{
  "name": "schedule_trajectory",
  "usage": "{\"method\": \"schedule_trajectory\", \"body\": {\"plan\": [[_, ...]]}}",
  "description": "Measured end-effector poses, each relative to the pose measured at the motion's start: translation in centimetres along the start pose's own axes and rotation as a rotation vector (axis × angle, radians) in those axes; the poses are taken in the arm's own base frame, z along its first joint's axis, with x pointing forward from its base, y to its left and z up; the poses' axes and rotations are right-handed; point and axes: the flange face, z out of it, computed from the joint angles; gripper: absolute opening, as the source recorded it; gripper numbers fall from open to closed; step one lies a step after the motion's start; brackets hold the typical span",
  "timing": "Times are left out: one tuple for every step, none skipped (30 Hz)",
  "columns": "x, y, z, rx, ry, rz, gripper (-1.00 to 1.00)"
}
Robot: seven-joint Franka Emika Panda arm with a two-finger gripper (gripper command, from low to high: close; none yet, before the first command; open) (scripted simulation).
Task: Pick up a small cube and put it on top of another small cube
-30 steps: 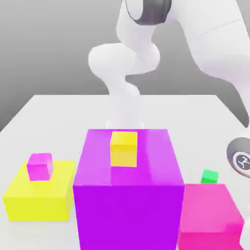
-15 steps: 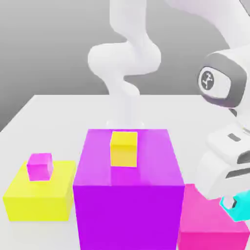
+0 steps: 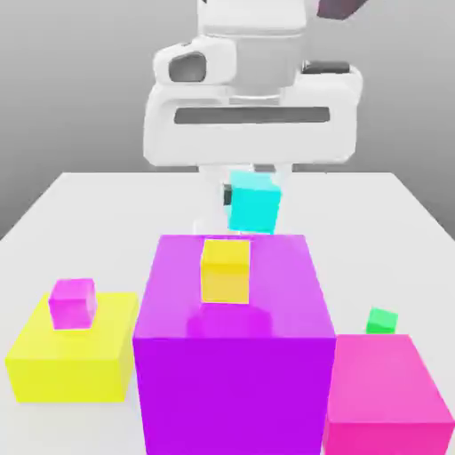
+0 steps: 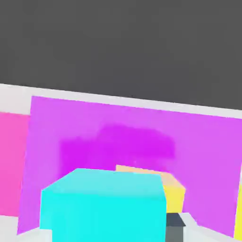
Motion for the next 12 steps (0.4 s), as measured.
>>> {"method": "schedule_trajectory", "body": {"plan": [[0.0, 0.2, 1.2, 0.001, -0.001, 0.002, -1.0], [0.0, 0.3, 2.7, 0.002, -0.002, 0.003, -1.0], [0.0, 0.4, 3.8, 0.002, -0.002, 0.004, 1.0], [0.0, 0.4, 3.8, 0.002, -0.002, 0.004, 1.0], [0.0, 0.4, 3.8, 0.002, -0.002, 0.004, 1.0], [0.0, 0.4, 3.8, 0.002, -0.002, 0.004, 1.0], [0.0, 0.4, 3.8, 0.002, -0.002, 0.004, 1.0], [0.0, 0.4, 3.8, 0.002, -0.002, 0.004, 1.0], [-0.1, 0.5, 4.4, 0.0, 0.0, 0.004, 1.0], [0.0, 0.5, 4.0, -0.001, 0.001, 0.004, 1.0], [0.0, 0.4, 2.9, -0.001, 0.002, 0.004, 1.0], [0.0, 0.4, 1.6, -0.002, 0.002, 0.004, 1.0]]}}
